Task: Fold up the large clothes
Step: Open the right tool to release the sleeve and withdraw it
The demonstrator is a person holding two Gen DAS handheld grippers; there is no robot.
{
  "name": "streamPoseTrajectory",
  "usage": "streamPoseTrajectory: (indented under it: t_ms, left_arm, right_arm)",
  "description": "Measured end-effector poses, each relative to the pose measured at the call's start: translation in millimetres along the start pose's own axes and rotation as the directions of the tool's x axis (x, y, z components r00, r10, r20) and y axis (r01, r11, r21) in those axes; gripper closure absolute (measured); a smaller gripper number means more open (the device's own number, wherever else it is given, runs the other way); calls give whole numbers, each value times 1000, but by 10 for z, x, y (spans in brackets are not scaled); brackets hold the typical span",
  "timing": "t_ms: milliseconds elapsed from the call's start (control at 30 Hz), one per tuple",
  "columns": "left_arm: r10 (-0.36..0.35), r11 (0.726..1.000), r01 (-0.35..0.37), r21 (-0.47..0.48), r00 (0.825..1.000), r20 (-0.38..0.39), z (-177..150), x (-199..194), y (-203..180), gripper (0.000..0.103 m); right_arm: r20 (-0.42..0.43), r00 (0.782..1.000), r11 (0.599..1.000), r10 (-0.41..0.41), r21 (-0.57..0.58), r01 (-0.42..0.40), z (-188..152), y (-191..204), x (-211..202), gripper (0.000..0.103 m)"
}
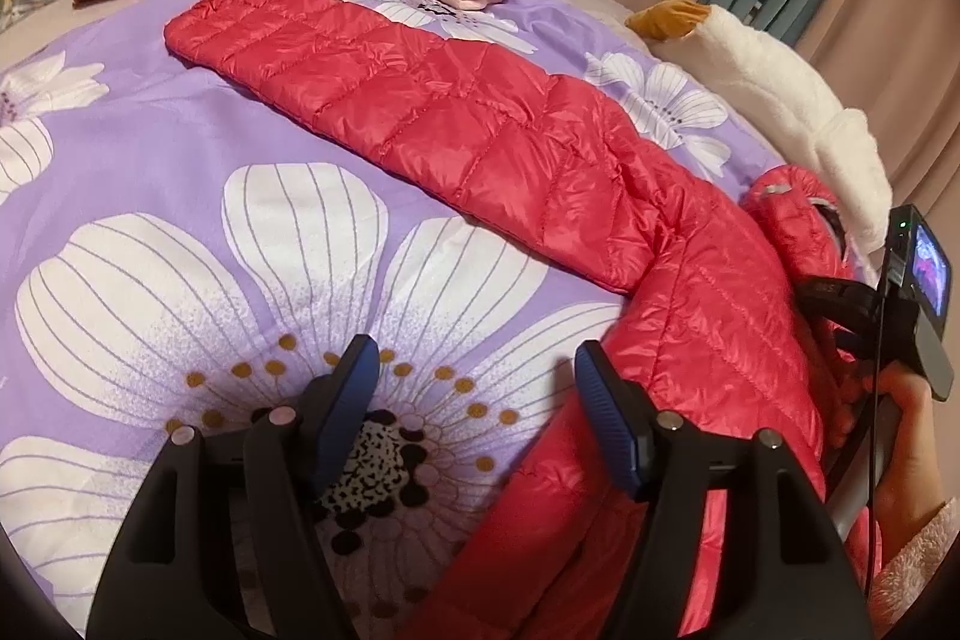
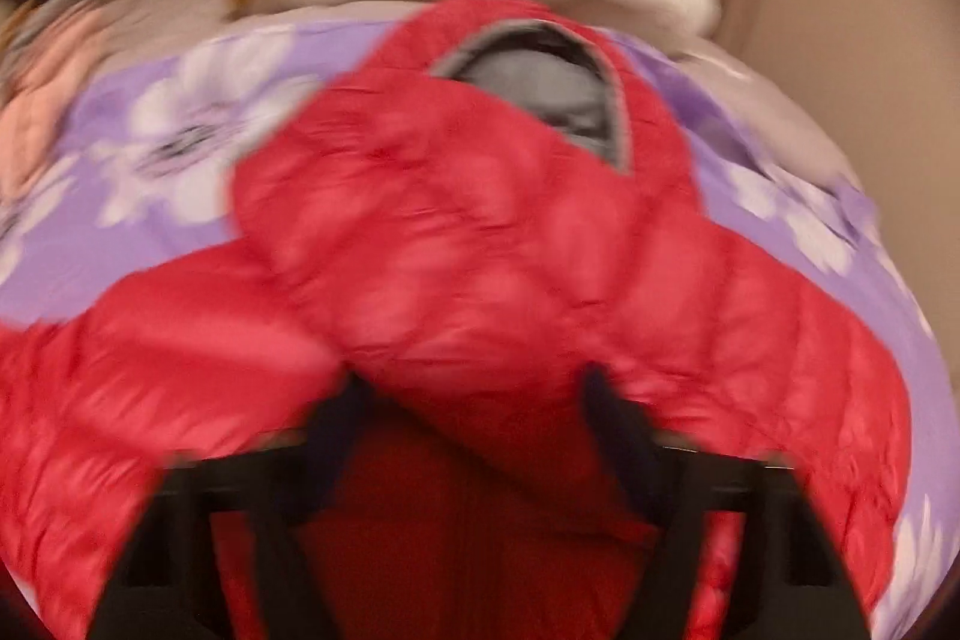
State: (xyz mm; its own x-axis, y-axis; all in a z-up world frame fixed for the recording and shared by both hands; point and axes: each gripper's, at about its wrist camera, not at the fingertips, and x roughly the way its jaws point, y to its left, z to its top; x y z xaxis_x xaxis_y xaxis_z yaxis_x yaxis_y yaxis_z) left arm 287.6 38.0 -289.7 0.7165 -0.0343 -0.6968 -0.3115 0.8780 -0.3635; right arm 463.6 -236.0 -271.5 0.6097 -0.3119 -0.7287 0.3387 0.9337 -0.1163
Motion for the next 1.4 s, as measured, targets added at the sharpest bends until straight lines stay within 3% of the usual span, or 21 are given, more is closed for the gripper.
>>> streamPoseTrajectory:
  t_ms: [33,67,100,167,333,500,567,733,800,867,933,1000,1067,1200,1267,1400]
  left_arm:
    - [10,1000,-10,8,1000,-1,-1,8,-15,35]
    - [18,1000,-18,15,1000,-1,-1,13,-26,34]
    - [21,1000,-21,18,1000,-1,-2,16,-28,34]
    - [12,1000,-12,10,1000,1,1,17,-5,34]
    - [-2,1000,2,-4,1000,5,0,18,15,34]
    - [-14,1000,14,-16,1000,8,-7,3,33,34]
    - [-24,999,24,-27,1000,12,-3,-1,48,34]
    - [-35,999,35,-36,999,14,-5,-13,53,34]
    - [-35,999,36,-37,999,14,-8,-15,51,34]
    - [-35,999,35,-36,999,14,-8,-15,50,34]
    - [-34,999,35,-36,999,14,-7,-15,52,34]
    - [-35,999,35,-36,999,14,-6,-16,53,34]
    - [-35,999,35,-36,999,14,-5,-15,53,34]
    - [-36,999,37,-37,999,14,-4,-15,55,34]
    - [-36,999,36,-36,999,13,-3,-16,53,34]
    - [-39,998,40,-40,999,12,0,-18,57,34]
  right_arm:
    - [0,1000,1000,-7,18,7,0,-22,-3,70]
    - [6,1000,999,0,41,0,4,-57,-19,85]
    - [11,1000,998,11,56,-12,4,-93,-46,90]
    - [22,1000,998,13,61,-14,3,-108,-111,94]
    - [89,985,987,146,59,-152,-24,-99,-534,95]
    - [198,907,928,371,-61,-367,-264,-76,-1256,95]
    - [153,889,901,433,-99,-422,-396,-20,-1347,95]
    - [-28,895,886,445,-132,-444,-741,128,-1093,95]
    - [-91,904,892,417,-148,-426,-817,162,-982,91]
    - [-82,900,888,427,-151,-435,-845,142,-1035,89]
    - [-61,896,883,439,-152,-443,-808,95,-1122,77]
    - [-25,894,881,447,-157,-446,-774,35,-1257,42]
    - [53,883,876,467,-164,-454,-759,-76,-1456,31]
    - [114,879,879,463,-184,-439,-722,-194,-1711,31]
    - [149,911,919,386,-154,-364,-682,-308,-1792,32]
    - [184,953,971,240,-46,-235,-591,-621,-1779,32]
